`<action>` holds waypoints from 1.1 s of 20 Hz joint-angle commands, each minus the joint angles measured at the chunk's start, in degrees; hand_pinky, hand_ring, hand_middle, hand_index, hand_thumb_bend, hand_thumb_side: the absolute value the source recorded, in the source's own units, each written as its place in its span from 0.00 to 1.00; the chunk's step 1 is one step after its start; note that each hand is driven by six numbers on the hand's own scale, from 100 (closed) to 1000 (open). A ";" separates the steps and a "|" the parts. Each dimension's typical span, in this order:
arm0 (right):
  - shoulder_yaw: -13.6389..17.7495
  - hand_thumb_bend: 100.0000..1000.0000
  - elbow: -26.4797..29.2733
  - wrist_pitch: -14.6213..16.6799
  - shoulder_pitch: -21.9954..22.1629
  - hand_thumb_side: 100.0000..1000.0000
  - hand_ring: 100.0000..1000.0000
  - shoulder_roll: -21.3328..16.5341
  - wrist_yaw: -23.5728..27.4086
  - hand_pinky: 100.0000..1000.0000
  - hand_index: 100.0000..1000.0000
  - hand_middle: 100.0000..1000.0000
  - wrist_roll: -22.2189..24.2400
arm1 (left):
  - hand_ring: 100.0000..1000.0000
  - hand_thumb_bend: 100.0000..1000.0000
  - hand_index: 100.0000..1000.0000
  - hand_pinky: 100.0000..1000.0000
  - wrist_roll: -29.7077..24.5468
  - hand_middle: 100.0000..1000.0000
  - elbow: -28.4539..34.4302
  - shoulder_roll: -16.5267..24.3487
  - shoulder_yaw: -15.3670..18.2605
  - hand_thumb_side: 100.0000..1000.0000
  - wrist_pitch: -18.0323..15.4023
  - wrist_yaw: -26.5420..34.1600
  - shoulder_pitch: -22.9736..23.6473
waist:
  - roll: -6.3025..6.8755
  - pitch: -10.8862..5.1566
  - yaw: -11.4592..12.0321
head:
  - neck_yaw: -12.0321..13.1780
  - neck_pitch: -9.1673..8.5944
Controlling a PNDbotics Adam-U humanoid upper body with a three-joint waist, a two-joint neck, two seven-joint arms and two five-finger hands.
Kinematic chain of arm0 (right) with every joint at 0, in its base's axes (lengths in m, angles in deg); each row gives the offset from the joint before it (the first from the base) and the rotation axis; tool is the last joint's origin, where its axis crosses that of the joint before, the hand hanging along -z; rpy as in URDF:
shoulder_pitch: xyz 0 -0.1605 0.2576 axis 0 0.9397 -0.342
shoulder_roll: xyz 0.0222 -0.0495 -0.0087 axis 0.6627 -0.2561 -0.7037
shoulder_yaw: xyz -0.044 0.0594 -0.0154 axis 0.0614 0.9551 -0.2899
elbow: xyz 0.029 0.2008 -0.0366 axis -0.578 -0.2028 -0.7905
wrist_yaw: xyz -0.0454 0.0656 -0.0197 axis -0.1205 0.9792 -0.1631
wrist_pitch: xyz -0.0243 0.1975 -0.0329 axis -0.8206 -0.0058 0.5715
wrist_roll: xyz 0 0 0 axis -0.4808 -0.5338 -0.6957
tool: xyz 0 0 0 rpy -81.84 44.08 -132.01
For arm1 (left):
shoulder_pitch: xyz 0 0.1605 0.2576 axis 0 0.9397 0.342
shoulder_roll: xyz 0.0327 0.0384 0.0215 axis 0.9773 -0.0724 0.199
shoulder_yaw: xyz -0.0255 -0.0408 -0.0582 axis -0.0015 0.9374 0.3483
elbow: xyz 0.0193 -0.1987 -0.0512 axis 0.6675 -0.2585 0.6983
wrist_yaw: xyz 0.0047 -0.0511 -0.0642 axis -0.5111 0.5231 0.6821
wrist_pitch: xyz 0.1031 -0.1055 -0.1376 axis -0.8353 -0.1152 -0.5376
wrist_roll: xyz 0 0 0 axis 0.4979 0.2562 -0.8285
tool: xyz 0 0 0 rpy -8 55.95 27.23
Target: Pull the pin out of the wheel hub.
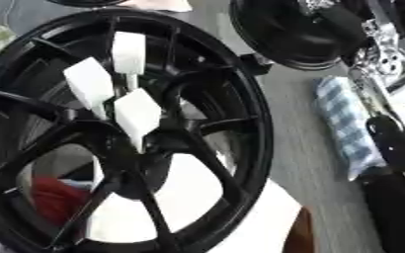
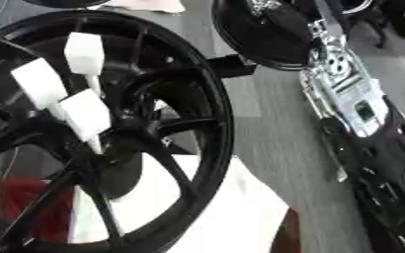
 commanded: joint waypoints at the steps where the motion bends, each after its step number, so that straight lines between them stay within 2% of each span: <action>1: 0.16 0.08 0.38 -0.06 -0.73 0.16 0.64 -2.32 -0.02 0.70 0.60 0.52 0.31 | 0.74 0.23 0.80 0.83 -8.68 0.70 0.81 3.77 -1.36 0.82 -0.01 0.39 -2.72 | 0.68 -1.76 -0.17 | -0.25 -0.82; 3: -0.01 0.08 0.37 -0.14 -0.82 0.16 0.64 -2.36 0.04 0.70 0.60 0.52 0.47 | 0.73 0.23 0.80 0.84 -13.43 0.71 0.81 4.22 -2.46 0.82 0.11 1.35 -5.07 | 0.70 -1.82 -0.29 | -0.17 -0.86; 6: -0.24 0.08 0.37 -0.23 -1.00 0.16 0.64 -2.37 0.11 0.70 0.60 0.52 0.71 | 0.73 0.23 0.80 0.84 -17.37 0.71 0.81 4.34 -4.03 0.82 -0.30 3.49 -8.50 | 0.72 -1.91 -0.47 | -0.03 -0.88; 15: -0.80 0.08 0.30 -0.39 -1.50 0.16 0.64 -2.25 0.28 0.70 0.60 0.52 1.35 | 0.75 0.27 0.83 0.84 -24.22 0.72 0.81 2.74 -9.21 0.78 -0.10 6.99 -16.85 | 0.84 -2.10 -1.20 | 0.44 -0.82; 22: -1.15 0.08 0.20 -0.47 -1.88 0.16 0.64 -2.09 0.42 0.70 0.60 0.52 1.73 | 0.75 0.30 0.83 0.85 -28.50 0.73 0.81 1.02 -12.74 0.76 0.10 8.12 -21.35 | 0.98 -2.03 -1.71 | 0.82 -0.76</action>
